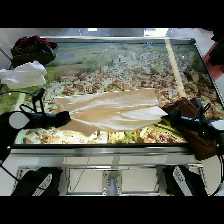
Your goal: Fold the shirts.
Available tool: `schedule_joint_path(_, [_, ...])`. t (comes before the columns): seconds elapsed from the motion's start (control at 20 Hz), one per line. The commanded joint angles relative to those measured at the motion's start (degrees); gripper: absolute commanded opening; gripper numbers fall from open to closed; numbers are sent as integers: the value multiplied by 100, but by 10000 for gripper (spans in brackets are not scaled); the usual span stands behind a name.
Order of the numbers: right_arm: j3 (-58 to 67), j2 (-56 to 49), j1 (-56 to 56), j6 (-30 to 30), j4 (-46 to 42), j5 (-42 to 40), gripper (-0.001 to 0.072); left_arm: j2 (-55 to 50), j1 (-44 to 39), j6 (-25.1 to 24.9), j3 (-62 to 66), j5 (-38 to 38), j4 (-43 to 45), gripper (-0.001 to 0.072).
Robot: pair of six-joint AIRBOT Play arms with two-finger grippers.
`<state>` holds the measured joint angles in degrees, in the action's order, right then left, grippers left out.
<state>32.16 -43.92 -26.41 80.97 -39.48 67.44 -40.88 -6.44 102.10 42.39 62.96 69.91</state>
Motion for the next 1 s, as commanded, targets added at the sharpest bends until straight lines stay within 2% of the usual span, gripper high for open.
schedule_joint_path(0.0, [863,83,225,175,-417,-186,29,48,2,120,531,-142,752,12])
schedule_joint_path(0.15, [1357,-621,942,175,-730,-916,29,-737,0,4,870,-431,975,12])
schedule_joint_path(0.3, [1864,-1805,1606,177,-1016,-1915,29,-1899,2,0,1259,-866,1311,12])
schedule_joint_path(0.45, [2455,-3032,1818,177,-973,-2527,29,-3008,0,4,1766,-1097,1416,12])
schedule_joint_path(0.65, [3233,-4280,1910,175,-892,-2793,29,-3936,-9,-149,2236,-1058,1405,12])
schedule_joint_path(0.85, [3615,-4937,2037,151,-903,-2745,31,-4164,-9,-249,2236,-1145,1390,20])
schedule_joint_path(0.9, [3613,-4988,2061,142,-1012,-2699,34,-4162,-9,-258,2236,-1215,1384,66])
schedule_joint_path(0.95, [3617,-4988,2057,133,-1298,-2621,100,-4162,-7,-278,2262,-1239,1394,220])
